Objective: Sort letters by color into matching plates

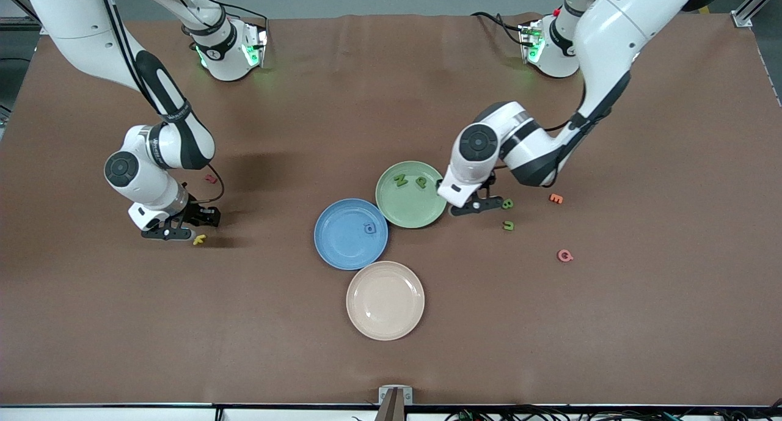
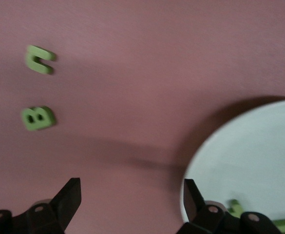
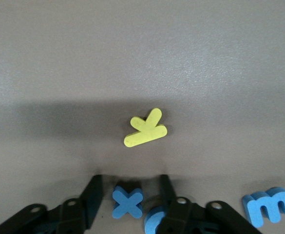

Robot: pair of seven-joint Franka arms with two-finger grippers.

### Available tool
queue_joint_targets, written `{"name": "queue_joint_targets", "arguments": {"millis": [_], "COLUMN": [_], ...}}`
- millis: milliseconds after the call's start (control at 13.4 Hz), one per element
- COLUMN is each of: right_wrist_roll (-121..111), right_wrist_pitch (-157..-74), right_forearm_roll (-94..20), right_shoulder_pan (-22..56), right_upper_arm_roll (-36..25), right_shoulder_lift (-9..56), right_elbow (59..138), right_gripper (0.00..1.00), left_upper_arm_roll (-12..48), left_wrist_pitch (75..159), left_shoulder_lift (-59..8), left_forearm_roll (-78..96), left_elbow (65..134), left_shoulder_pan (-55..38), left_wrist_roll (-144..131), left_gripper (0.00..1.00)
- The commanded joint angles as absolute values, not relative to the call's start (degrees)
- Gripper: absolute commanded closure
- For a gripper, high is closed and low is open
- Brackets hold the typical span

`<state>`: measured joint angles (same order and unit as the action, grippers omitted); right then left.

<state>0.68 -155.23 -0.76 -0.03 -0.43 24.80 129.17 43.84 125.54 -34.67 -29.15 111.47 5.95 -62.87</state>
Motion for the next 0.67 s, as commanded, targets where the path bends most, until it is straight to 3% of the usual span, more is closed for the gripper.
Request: {"name": "queue_joint_targets", "arguments": {"millis": [0, 149, 224, 597], "right_wrist_roll": [-0.18, -0.09, 0.0, 0.87], "right_wrist_pitch": [-155.92, -155.92, -155.92, -152.34], "right_forearm_roll": [-0.18, -0.18, -0.18, -0.44], "right_shoulder_pan": [-1.49, -1.49, -1.49, -0.97], "right_upper_arm_roll": [0.53, 0.53, 0.53, 1.05], "right_shoulder_lift": [24.7, 24.7, 24.7, 23.91], "right_elbow": [131.13, 131.13, 131.05, 128.07], "right_gripper": [0.76, 0.93, 0.97, 0.99], "left_upper_arm_roll": [49.46, 51.85, 52.03, 51.86], "left_wrist_pitch": [128.04, 130.07, 130.6, 135.96], "left_shoulder_lift": [-32.43, -32.87, -32.87, -34.97], "left_forearm_roll": [-35.04, -38.83, -39.2, -42.8], "left_elbow": [118.28, 121.01, 121.81, 123.75], "left_shoulder_pan": [16.39, 22.74, 24.42, 27.6], "left_wrist_roll": [-62.14, -59.87, -57.94, -57.39], "left_gripper": [0.06, 0.05, 0.04, 0.04]}}
